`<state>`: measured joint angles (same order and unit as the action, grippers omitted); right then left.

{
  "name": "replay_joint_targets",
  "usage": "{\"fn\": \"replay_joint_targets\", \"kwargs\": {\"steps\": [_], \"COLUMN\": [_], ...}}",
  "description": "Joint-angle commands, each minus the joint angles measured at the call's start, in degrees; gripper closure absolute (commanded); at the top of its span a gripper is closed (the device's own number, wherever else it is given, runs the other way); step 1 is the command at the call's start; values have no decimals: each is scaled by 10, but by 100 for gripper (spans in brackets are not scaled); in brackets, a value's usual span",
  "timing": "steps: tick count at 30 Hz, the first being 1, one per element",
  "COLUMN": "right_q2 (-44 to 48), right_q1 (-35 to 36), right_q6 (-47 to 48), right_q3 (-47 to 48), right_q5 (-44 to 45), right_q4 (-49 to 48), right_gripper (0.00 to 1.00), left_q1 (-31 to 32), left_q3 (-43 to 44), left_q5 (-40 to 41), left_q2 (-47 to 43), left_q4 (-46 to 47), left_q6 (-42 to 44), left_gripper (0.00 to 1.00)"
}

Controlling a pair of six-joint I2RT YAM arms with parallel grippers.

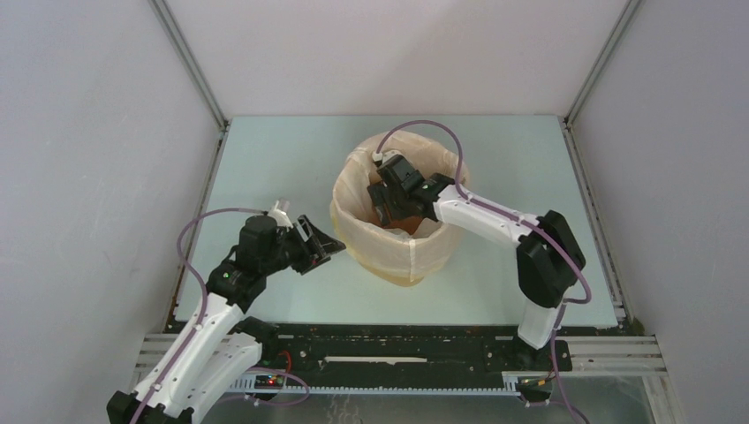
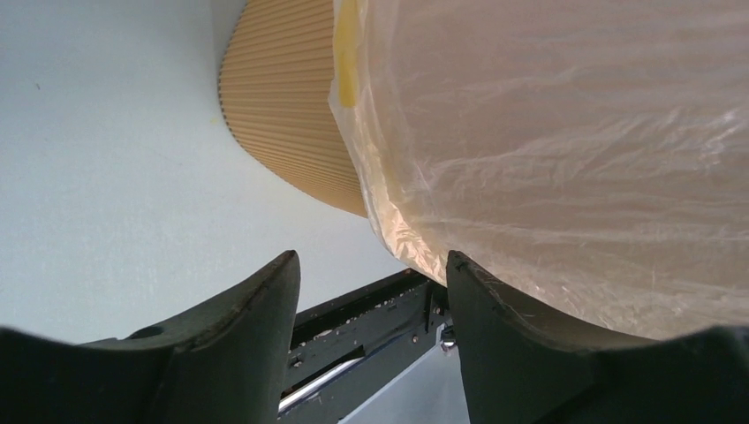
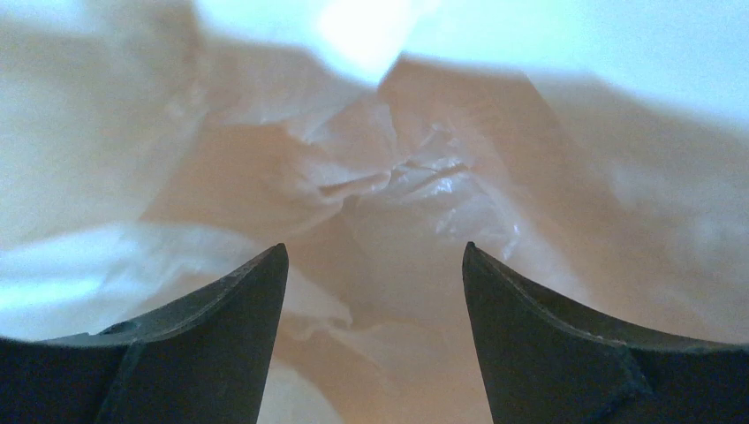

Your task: Put the trash bags into the trash bin

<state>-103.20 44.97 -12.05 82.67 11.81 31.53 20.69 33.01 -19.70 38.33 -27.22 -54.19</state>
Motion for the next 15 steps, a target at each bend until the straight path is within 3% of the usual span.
{"fn": "replay_joint_targets", "kwargs": {"steps": [1, 7, 15], "right_q2": [-61, -77, -21], "right_q1": [-2, 2, 0], "right_q6": [-11, -37, -34], "right_q3": [8, -38, 27], "right_q5": [8, -16, -19], "right_q4": [-27, -69, 36], "right_gripper": [18, 15, 14], "left_q1": [-4, -4, -4], "left_q3": [1, 14, 31], "left_q5": [1, 18, 7], "left_q2": [-32, -56, -18], "left_q4": [-12, -48, -41], "left_q6": [-3, 15, 35], "left_gripper": [29, 25, 24]}}
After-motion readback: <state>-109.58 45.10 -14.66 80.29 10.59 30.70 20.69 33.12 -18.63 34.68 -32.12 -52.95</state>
